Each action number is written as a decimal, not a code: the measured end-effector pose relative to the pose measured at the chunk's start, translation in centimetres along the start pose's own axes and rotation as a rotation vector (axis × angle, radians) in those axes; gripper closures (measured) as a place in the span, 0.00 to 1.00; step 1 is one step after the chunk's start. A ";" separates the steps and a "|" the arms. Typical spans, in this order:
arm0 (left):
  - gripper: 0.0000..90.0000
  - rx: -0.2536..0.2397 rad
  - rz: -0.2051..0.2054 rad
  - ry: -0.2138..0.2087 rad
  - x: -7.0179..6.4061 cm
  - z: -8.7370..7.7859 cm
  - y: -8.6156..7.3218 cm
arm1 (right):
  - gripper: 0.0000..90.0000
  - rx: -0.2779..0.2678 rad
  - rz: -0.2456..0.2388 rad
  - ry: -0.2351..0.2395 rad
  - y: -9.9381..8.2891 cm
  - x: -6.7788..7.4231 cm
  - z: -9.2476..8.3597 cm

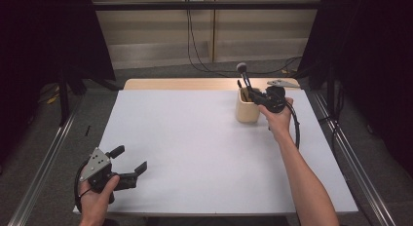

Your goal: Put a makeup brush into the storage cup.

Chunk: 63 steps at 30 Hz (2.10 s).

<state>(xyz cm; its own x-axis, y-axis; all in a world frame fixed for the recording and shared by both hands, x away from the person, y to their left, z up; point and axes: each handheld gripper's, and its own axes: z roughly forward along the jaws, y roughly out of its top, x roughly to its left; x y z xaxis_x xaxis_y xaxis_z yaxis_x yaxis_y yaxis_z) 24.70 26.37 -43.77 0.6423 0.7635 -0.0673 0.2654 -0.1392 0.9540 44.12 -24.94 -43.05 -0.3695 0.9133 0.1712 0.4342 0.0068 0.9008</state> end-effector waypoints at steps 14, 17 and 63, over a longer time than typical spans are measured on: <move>0.03 -0.001 0.000 0.002 0.0 0.0 0.0 | 0.83 0.016 -0.013 0.002 0.1 0.0 0.1; 0.03 -0.002 0.000 0.001 0.0 0.0 0.0 | 0.81 0.021 -0.010 -0.001 0.2 0.0 0.1; 0.03 0.003 -0.018 0.010 0.5 0.4 0.0 | 0.07 -0.034 -0.002 0.035 1.0 -0.1 -2.1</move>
<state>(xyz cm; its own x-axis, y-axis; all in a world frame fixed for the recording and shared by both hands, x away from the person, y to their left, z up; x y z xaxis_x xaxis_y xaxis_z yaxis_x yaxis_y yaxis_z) 25.33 26.47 -43.94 0.6300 0.7723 -0.0817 0.2791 -0.1270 0.9518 42.82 -25.89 -41.33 -0.3987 0.8987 0.1829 0.4059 -0.0059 0.9139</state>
